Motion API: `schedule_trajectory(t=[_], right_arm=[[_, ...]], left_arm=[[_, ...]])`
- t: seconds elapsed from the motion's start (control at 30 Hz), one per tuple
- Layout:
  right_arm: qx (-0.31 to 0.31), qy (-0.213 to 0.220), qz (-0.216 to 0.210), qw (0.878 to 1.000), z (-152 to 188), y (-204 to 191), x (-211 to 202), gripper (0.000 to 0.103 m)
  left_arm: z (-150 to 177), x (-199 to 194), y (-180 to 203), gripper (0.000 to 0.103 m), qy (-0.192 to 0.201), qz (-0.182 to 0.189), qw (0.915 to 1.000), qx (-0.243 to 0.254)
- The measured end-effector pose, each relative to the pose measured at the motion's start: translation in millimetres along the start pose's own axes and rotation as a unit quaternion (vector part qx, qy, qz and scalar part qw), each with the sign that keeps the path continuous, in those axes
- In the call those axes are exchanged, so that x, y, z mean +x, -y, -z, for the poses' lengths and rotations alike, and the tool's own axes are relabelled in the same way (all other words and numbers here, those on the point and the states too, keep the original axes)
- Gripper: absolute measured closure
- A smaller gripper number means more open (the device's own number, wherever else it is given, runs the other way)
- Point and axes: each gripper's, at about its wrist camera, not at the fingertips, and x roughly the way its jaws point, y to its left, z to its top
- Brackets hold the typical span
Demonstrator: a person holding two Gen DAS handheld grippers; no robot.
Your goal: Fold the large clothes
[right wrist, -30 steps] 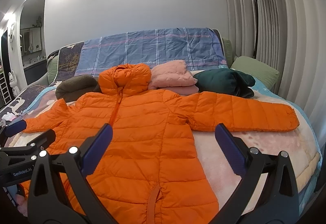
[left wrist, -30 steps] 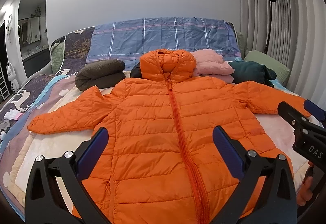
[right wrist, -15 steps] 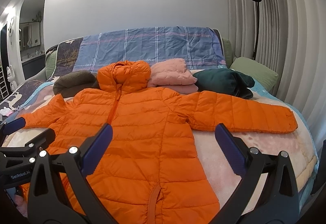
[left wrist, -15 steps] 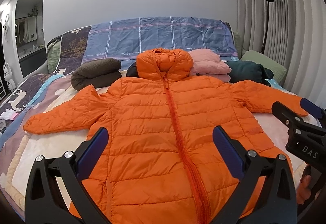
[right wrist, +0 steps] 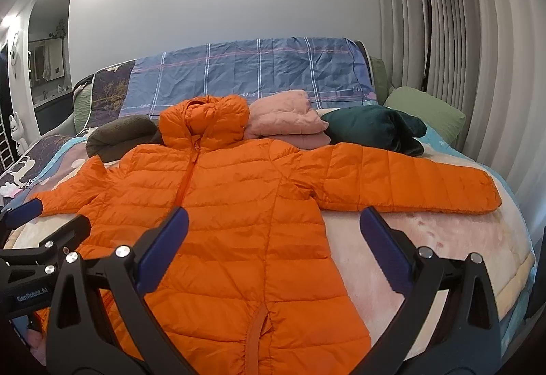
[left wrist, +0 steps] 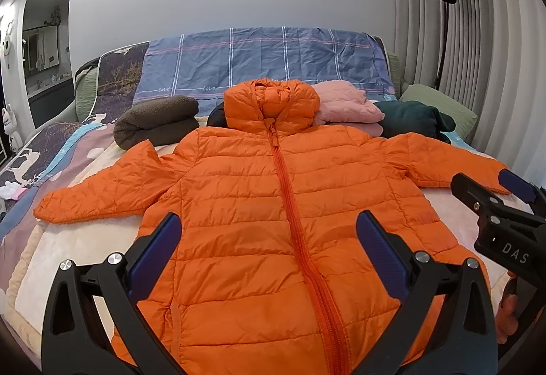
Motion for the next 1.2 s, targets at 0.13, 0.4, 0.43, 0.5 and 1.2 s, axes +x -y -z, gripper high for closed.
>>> schedule_trajectory(t=[0.13,0.4,0.43,0.5,1.2], right_arm=[[-0.002,0.000,-0.005,1.000,1.7,0.6,0.4,0.002],[0.003,-0.003,-0.005,1.000,2.4,3.6,3.1,0.002],[0.004,-0.005,-0.005,1.000,2.2,4.3,3.9,0.002],[0.010,-0.013,-0.003,1.000,1.8,5.9,7.5,0.002],[0.031,-0.095,-0.146,0.984,-100.3,23.4,108.6,0.023]], left_arm=[[-0.2,1.0,2.9,0.001,-0.001,0.002,1.0000,0.004],[-0.7,2.4,6.6,0.001,-0.003,-0.004,1.0000,0.005],[-0.8,2.5,7.9,0.001,-0.002,-0.006,0.9999,0.008],[-0.4,2.3,8.7,0.001,-0.001,-0.006,0.9999,0.011],[-56.8,45.3,-24.6,0.002,-0.015,0.054,0.9983,0.016]])
